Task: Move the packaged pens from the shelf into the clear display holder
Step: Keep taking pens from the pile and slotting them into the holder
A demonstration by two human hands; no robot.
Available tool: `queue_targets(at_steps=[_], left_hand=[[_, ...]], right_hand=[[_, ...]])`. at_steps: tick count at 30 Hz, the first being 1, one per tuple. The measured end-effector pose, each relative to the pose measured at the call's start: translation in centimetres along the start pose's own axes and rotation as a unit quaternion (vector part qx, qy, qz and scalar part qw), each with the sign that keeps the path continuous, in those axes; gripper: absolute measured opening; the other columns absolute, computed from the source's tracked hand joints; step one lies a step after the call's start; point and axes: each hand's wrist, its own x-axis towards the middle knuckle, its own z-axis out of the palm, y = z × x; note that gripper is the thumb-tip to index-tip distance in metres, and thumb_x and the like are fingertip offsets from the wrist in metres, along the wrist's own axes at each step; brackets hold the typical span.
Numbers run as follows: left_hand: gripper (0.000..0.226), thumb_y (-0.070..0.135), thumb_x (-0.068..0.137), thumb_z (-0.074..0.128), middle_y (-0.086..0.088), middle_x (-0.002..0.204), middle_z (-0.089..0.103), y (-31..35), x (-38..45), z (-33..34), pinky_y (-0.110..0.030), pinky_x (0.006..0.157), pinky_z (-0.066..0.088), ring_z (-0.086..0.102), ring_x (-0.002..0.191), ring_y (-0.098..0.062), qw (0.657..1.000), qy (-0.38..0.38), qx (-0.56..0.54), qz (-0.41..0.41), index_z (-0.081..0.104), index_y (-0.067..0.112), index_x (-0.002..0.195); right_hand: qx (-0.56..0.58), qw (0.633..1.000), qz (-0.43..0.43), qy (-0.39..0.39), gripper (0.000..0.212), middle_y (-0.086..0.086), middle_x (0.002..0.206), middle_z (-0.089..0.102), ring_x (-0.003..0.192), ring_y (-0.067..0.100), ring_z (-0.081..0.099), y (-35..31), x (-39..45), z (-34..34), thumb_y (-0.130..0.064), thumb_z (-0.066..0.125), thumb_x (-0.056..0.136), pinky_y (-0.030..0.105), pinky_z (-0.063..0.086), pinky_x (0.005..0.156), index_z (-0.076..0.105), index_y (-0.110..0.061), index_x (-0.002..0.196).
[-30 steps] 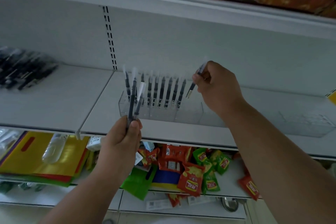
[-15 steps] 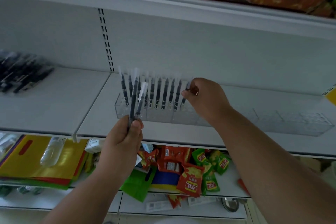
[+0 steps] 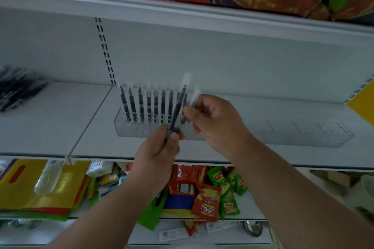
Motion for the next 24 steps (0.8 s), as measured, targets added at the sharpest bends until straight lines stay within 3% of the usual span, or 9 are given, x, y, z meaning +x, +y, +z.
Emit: queue_targets(at_steps=[4,7,11,16,19,24], left_hand=[[0.022,0.033,0.094,0.048,0.009,0.057,0.041,-0.3,0.2,-0.8,-0.032,0.054,0.026,0.033,0.056,-0.017,0.998,0.054,-0.029,-0.008,0.064,0.030,0.080],[0.029,0.024,0.102,0.044,0.010,0.056,0.040,-0.4,0.0,-1.1,-0.030,0.053,0.025,0.032,0.053,-0.015,0.998,0.058,-0.030,-0.003,0.062,0.028,0.079],[0.034,0.018,0.105,0.042,0.010,0.055,0.039,-0.2,-0.2,-1.1,-0.028,0.052,0.025,0.031,0.052,-0.013,0.998,0.047,-0.028,-0.010,0.061,0.026,0.079],[0.024,0.013,0.104,0.041,0.009,0.055,0.042,-0.3,-0.3,-1.9,-0.028,0.052,0.027,0.034,0.051,-0.010,0.998,0.059,-0.018,-0.004,0.059,0.013,0.088],[0.023,0.015,0.103,0.041,0.009,0.054,0.042,-0.3,-0.5,-2.0,-0.028,0.052,0.028,0.034,0.051,-0.010,0.998,0.059,-0.010,-0.005,0.059,0.013,0.088],[0.024,0.014,0.103,0.041,0.008,0.054,0.041,-0.4,-0.6,-2.0,-0.028,0.052,0.027,0.034,0.051,-0.009,0.998,0.061,-0.013,-0.008,0.059,0.014,0.087]], right_hand=[[-0.017,0.992,0.010,0.127,0.020,0.000,0.065,0.065,0.053,0.002,0.057,0.7,0.6,-2.3,-0.029,0.059,0.096,0.015,0.043,0.052,0.064,-0.013,0.085],[-0.101,0.980,-0.025,0.167,0.015,-0.011,0.079,0.065,0.067,0.006,0.064,1.6,1.6,-3.2,-0.030,0.054,0.098,0.020,0.050,0.062,0.058,-0.027,0.084],[-0.194,0.968,-0.061,0.144,0.012,-0.011,0.099,0.065,0.080,0.011,0.063,2.2,2.6,-3.2,-0.026,0.052,0.099,0.026,0.049,0.071,0.056,-0.019,0.089],[-0.275,0.958,-0.044,0.062,0.010,-0.006,0.101,0.066,0.084,0.008,0.057,2.8,3.3,-2.3,-0.026,0.051,0.100,0.025,0.043,0.072,0.057,-0.021,0.092],[-0.294,0.955,-0.027,0.043,0.016,-0.001,0.095,0.065,0.085,0.015,0.059,3.0,3.7,-2.0,-0.026,0.050,0.100,0.031,0.049,0.075,0.061,-0.014,0.097],[-0.369,0.928,-0.030,-0.025,0.022,-0.004,0.070,0.049,0.064,0.013,0.048,3.3,4.3,-2.0,-0.027,0.049,0.101,0.028,0.034,0.063,0.054,-0.012,0.086]])
